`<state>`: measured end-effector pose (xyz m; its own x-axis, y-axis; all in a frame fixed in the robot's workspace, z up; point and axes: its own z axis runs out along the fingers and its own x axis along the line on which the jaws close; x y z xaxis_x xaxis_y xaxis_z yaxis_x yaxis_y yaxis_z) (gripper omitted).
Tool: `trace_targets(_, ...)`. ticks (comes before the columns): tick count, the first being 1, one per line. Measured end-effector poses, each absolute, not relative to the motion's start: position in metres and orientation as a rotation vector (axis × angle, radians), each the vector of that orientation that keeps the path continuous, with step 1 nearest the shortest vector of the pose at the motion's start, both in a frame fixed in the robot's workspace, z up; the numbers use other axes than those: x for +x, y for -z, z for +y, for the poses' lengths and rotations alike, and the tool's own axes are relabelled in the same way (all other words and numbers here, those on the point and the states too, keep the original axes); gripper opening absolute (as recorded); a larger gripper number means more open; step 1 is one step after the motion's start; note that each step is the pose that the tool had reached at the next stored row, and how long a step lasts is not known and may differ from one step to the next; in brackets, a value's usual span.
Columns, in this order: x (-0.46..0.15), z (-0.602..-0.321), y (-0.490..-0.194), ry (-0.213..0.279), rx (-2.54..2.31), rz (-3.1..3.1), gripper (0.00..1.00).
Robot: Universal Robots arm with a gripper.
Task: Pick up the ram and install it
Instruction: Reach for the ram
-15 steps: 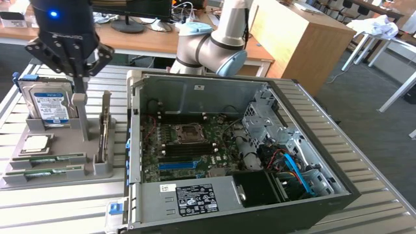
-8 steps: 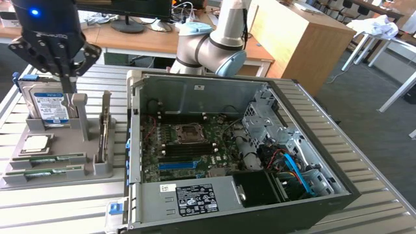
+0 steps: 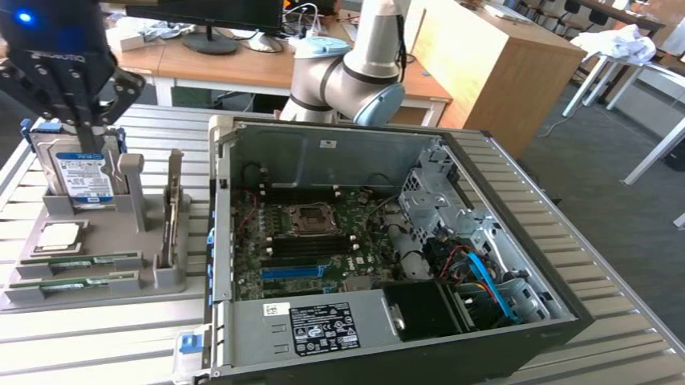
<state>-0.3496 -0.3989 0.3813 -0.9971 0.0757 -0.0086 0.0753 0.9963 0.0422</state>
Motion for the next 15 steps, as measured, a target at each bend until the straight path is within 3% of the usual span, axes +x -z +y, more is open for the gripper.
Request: trace_targets(15,-0.379,-0.399,-0.38,-0.066,0.118,3.13,0.1)
